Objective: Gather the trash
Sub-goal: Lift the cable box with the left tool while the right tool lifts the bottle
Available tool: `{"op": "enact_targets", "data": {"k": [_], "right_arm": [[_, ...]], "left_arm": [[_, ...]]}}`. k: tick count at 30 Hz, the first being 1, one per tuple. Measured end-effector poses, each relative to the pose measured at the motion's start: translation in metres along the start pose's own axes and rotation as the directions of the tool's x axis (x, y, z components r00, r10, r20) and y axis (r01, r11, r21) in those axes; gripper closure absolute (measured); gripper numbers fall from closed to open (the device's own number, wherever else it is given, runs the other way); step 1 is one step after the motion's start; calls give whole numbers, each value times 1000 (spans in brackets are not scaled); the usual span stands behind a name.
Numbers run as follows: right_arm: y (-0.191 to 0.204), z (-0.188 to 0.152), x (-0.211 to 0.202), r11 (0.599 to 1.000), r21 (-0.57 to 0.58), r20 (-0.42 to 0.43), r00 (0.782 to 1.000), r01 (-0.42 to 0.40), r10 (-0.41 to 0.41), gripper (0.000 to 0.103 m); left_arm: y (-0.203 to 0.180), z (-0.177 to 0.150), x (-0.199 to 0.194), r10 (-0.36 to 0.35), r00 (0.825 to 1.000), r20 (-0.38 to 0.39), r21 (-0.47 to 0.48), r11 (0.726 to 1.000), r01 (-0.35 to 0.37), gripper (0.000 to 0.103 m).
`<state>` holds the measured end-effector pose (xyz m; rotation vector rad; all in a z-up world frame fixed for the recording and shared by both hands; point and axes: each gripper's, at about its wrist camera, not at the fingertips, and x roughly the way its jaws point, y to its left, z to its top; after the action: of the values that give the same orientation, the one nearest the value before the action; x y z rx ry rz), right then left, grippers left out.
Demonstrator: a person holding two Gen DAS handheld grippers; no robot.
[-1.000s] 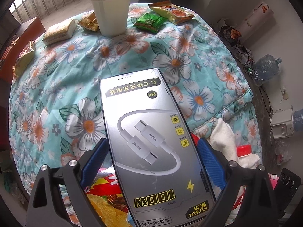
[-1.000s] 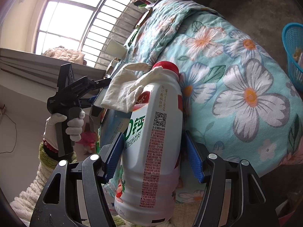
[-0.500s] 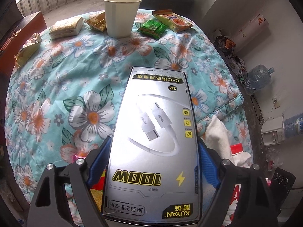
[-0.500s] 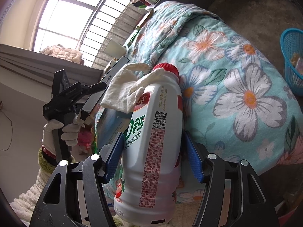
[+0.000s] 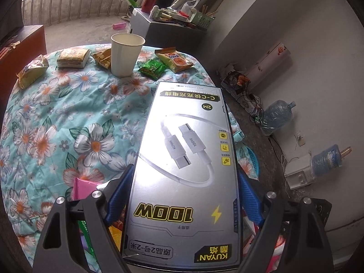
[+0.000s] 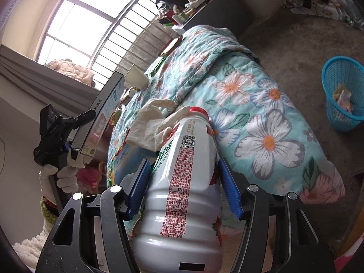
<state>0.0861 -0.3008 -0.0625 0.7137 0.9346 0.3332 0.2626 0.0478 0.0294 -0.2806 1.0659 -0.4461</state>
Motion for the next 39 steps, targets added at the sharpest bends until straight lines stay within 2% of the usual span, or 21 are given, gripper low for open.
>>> {"op": "enact_targets", "data": {"k": [8,16,20,29,35,39], "right_arm": [[11,-7,21,988,-99,-57,991,117,-123,45],[12,-7,38,981,-130,-88,984,143,-156,43],[13,-9,31,984,-106,-54,988,140,-147,44],[2,-5,3,982,-37,50,982,186,-184,45],[-8,0,-15,987,6,96,983,158,-157,46],[-10,4,-26,991,24,128,982,135,-137,52]], "left_arm": [[-12,-19,-8,-57,998,22,18,998,57,21],[-16,-40,-15,-90,995,47,44,995,88,21],[-22,-44,-17,-94,994,51,70,994,90,21],[-33,-45,-25,-99,992,78,100,991,91,21],[-39,-49,-25,-105,991,77,109,989,97,21],[-45,-50,-25,-108,991,81,118,988,98,21]]}}
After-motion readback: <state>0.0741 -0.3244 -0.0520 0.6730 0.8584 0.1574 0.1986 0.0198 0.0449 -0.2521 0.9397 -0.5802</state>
